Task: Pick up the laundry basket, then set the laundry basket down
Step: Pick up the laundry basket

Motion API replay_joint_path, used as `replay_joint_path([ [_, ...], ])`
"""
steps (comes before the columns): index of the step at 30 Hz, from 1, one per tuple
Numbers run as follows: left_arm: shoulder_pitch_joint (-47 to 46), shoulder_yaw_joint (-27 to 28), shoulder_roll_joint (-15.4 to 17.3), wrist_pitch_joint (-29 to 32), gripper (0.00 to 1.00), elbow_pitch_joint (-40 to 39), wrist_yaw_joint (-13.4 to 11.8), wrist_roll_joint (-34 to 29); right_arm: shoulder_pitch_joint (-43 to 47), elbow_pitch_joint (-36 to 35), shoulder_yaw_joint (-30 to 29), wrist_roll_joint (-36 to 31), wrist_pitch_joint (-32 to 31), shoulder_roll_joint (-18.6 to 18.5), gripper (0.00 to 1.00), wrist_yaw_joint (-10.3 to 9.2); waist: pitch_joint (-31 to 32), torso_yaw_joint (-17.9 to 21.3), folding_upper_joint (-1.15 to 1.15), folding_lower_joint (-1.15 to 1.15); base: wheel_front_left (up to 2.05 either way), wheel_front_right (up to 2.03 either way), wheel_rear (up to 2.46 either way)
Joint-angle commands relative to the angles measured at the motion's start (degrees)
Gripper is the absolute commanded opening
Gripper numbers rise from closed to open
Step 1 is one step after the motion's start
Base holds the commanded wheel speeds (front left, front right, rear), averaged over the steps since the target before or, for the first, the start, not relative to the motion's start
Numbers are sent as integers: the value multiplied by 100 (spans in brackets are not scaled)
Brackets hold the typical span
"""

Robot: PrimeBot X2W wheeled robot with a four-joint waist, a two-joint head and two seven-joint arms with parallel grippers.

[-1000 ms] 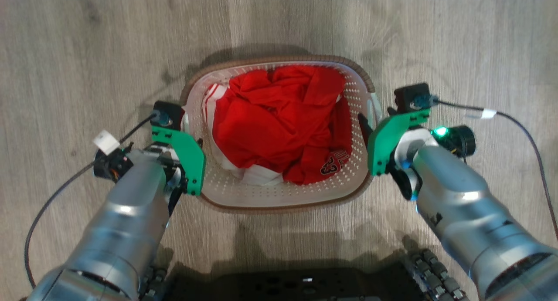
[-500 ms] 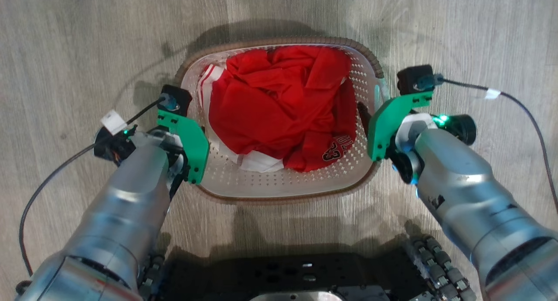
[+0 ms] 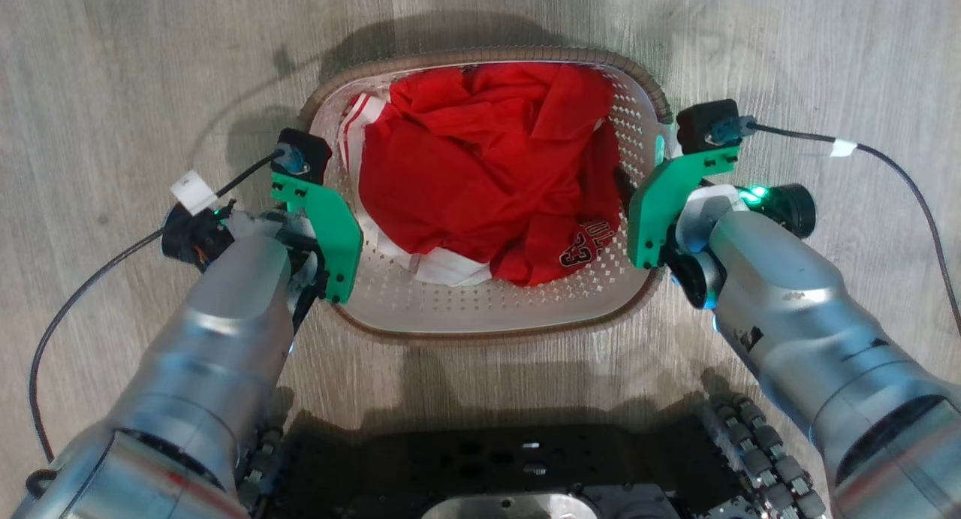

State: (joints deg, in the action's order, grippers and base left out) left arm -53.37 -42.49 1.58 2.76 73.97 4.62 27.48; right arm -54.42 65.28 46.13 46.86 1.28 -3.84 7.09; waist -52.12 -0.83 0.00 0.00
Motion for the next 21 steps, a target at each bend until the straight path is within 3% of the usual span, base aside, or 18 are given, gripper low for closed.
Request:
replay_joint_path([
  [1, 83, 5, 130, 24, 0, -35, 38, 67, 171, -27, 106, 65, 72, 96, 0, 40, -16, -6, 0, 0, 0, 0, 0],
  [13, 99, -273, 130, 84, 0, -54, 148, 362, 85, 93, 401, 332, 140, 96, 0, 40, 45, -22, 0, 0, 0, 0, 0],
  [21, 245, -608, 130, 274, 0, -48, 233, 389, 171, 81, 624, 539, -94, 96, 0, 40, 407, -1, 0, 0, 0, 0, 0],
])
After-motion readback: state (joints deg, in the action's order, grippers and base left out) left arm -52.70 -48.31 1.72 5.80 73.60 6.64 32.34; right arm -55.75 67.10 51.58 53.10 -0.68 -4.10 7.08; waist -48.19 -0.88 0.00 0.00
